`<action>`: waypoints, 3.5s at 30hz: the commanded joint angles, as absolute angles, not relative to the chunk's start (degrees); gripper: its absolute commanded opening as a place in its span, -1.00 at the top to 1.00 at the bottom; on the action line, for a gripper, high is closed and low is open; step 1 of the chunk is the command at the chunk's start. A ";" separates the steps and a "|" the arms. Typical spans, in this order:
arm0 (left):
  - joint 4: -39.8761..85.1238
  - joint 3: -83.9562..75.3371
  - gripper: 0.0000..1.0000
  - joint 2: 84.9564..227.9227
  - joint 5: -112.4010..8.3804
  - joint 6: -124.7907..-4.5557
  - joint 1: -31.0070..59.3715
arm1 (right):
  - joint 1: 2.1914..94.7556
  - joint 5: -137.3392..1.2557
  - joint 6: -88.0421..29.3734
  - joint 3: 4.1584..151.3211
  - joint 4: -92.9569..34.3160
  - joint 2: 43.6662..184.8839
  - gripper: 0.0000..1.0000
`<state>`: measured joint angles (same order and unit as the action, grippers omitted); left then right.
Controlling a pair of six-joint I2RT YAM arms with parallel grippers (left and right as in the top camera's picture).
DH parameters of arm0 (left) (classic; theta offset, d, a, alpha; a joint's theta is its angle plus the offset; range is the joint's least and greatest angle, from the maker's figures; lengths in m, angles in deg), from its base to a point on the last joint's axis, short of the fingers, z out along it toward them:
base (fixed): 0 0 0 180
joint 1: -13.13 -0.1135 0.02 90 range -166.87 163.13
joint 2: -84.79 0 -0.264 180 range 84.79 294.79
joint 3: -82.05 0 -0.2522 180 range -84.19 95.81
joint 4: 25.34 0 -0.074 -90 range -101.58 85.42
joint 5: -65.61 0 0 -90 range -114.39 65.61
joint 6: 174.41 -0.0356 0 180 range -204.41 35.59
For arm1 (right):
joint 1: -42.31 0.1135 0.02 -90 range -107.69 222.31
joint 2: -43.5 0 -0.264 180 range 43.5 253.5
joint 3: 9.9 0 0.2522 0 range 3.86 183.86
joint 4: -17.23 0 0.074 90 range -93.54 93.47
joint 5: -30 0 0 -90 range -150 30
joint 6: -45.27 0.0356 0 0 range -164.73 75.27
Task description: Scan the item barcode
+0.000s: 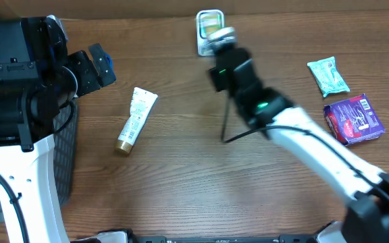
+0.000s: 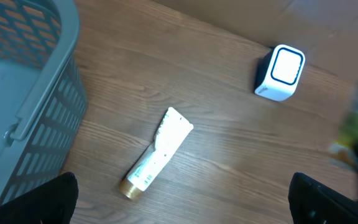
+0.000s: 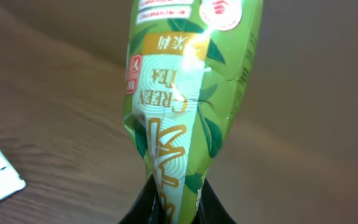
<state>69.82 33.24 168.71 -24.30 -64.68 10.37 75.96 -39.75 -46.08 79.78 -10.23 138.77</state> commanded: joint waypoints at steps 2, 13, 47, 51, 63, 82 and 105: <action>69.67 33.98 -0.99 168.91 -23.81 -65.12 10.15 | 62.06 -39.16 -3.13 81.07 -28.19 131.84 0.93; 69.65 33.98 -0.99 168.91 -23.81 -65.12 10.15 | 37.10 -52.82 5.29 81.05 -40.35 139.09 0.93; 69.67 33.98 -0.99 168.91 -23.81 -65.12 10.15 | 60.18 -79.27 -5.69 85.34 -28.74 144.78 -0.55; 69.65 33.98 -0.99 168.91 -23.81 -65.12 10.15 | 69.79 -79.75 -1.99 85.36 -18.60 148.25 -0.78; 69.65 33.98 -0.99 168.91 -23.81 -65.12 10.15 | 85.73 -78.96 2.55 95.78 -10.47 162.61 -0.89; 69.65 33.98 -0.99 168.91 -23.81 -65.12 10.15 | 93.12 -74.00 1.35 95.76 -4.59 173.63 -0.93; 69.65 33.98 -0.99 168.91 -23.81 -65.12 10.15 | 93.47 -67.38 1.31 95.76 4.20 179.94 -0.16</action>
